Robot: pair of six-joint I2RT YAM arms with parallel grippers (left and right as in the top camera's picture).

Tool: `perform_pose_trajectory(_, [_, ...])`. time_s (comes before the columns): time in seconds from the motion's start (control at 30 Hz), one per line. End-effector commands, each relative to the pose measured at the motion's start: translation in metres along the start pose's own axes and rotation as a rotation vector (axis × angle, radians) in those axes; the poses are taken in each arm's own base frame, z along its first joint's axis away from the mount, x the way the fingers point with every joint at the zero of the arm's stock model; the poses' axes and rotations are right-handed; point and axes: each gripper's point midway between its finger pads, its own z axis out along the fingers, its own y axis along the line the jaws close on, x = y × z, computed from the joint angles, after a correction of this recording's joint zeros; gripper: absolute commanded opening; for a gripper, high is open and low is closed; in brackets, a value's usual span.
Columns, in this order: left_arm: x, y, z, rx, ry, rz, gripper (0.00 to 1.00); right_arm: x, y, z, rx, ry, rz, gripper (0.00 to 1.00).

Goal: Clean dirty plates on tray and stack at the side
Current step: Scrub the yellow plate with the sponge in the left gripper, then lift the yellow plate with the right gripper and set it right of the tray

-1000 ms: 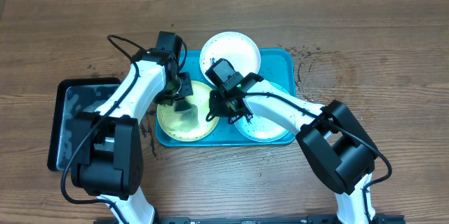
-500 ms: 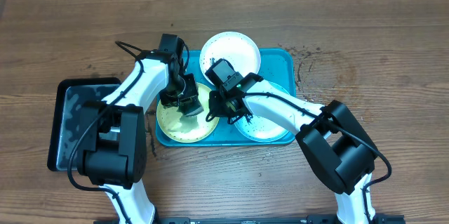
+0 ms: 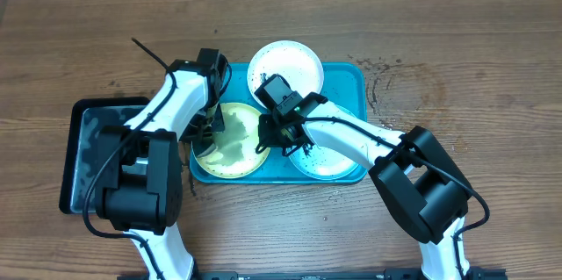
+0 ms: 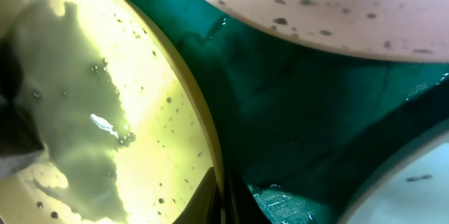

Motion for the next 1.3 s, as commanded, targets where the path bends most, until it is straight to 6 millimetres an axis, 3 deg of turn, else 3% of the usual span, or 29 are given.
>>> perform_pose_trajectory(0.0, [-0.027, 0.020, -0.024, -0.042, -0.086, -0.084, 0.04, -0.006, -0.011, -0.001, 0.042, -0.014, 0.008, 0.04])
perform_pose_trajectory(0.1, [-0.035, 0.008, -0.054, 0.087, -0.105, -0.119, 0.04, -0.013, -0.002, -0.011, 0.027, -0.023, -0.027, 0.04])
perform_pose_trajectory(0.27, [-0.046, -0.003, -0.120, 0.352, -0.186, -0.160, 0.04, -0.031, 0.020, -0.040, -0.006, -0.069, -0.100, 0.04])
perform_pose_trajectory(0.37, [-0.050, 0.020, -0.158, 0.458, -0.265, -0.225, 0.04, -0.042, 0.029, -0.062, -0.007, -0.106, -0.168, 0.04])
perform_pose_trajectory(0.47, [-0.051, 0.061, -0.173, 0.466, -0.324, -0.325, 0.04, -0.054, 0.030, -0.086, 0.041, -0.163, -0.235, 0.04])
perform_pose_trajectory(0.5, [-0.050, 0.086, -0.174, 0.457, -0.337, -0.388, 0.04, -0.064, 0.026, -0.102, 0.102, -0.212, -0.254, 0.04])
perform_pose_trajectory(0.63, [-0.041, 0.147, -0.160, 0.444, -0.297, -0.569, 0.04, -0.087, 0.014, -0.145, 0.307, -0.340, -0.351, 0.04])
perform_pose_trajectory(0.83, [-0.025, 0.194, -0.128, 0.472, -0.209, -0.749, 0.04, -0.103, 0.025, -0.197, 0.584, -0.497, -0.581, 0.04])
perform_pose_trajectory(1.0, [-0.017, 0.211, -0.107, 0.452, -0.175, -0.818, 0.04, -0.098, 0.050, -0.228, 0.789, -0.628, -0.720, 0.04])
perform_pose_trajectory(1.27, [-0.016, 0.212, -0.097, 0.450, -0.162, -0.832, 0.04, -0.069, 0.099, -0.263, 1.000, -0.796, -0.868, 0.04])
